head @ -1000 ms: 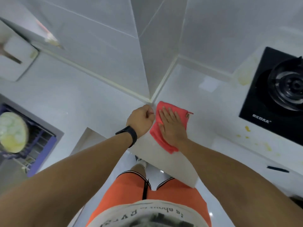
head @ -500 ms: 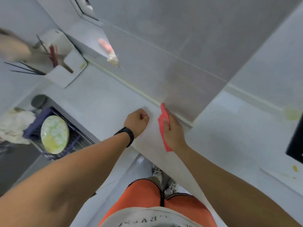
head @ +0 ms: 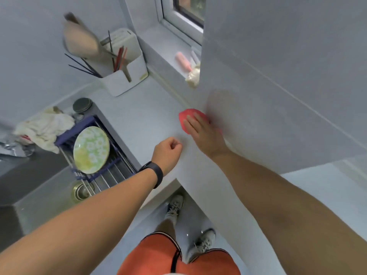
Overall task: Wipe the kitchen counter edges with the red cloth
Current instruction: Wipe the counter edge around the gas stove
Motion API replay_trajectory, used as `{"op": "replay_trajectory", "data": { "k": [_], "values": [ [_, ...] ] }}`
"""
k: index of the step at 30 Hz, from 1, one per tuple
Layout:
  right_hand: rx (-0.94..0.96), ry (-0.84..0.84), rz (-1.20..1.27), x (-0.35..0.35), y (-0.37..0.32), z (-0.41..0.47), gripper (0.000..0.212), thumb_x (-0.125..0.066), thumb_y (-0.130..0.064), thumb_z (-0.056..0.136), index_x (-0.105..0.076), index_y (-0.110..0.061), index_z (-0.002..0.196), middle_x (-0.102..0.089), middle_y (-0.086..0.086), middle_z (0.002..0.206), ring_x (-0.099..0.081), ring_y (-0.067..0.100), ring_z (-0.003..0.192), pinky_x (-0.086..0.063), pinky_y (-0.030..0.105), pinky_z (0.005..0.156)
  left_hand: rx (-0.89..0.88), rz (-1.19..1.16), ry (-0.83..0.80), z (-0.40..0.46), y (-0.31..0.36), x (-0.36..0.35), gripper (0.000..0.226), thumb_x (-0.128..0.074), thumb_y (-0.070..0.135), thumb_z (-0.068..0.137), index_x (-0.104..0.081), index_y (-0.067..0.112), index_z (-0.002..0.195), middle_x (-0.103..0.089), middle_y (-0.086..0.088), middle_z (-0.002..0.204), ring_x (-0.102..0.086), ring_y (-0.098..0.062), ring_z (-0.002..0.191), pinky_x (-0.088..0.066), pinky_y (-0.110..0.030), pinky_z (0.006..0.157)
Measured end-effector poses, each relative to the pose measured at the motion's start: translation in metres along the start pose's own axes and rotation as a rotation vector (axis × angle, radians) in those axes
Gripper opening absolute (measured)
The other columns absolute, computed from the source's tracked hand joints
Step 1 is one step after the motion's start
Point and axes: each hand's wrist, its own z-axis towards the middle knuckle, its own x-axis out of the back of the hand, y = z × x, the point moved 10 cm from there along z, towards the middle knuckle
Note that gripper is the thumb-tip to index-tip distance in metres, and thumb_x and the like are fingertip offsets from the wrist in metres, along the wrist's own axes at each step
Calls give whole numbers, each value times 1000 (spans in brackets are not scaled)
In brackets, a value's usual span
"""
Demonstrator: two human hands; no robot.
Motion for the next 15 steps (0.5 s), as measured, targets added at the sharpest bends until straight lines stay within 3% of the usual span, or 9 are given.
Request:
{"op": "replay_trajectory", "data": {
  "k": [2,4,7,15],
  "values": [
    [133,-41,-140,-25,-8,31,51,-67,6,84,-62,-5,134,-66,9,134,-61,30,128,-56,39,92,-5,-13,-22,21,-3,9,16,-55,21,93,-65,15,83,-67,-7,83,-58,-20,72,-50,-32,67],
    [184,-115,-175,-48,-7,57,40,-61,5,91,-65,-2,130,-67,11,129,-61,33,127,-55,40,97,-13,0,-51,37,-7,16,15,-56,21,93,-65,18,82,-66,-3,78,-57,-16,69,-48,-28,64],
    [130,-253,-170,-78,6,80,42,-52,4,92,-63,2,133,-67,13,130,-60,33,129,-48,40,111,12,12,-62,66,-17,29,14,-58,22,93,-67,19,83,-66,0,76,-57,-16,68,-48,-28,66],
    [3,-226,-20,-84,20,39,50,-47,-3,97,-55,-8,146,-58,5,149,-53,23,140,-48,32,110,27,78,-164,96,-24,18,13,-57,22,92,-68,20,86,-70,-3,81,-66,-23,81,-53,-34,73]
  ]
}}
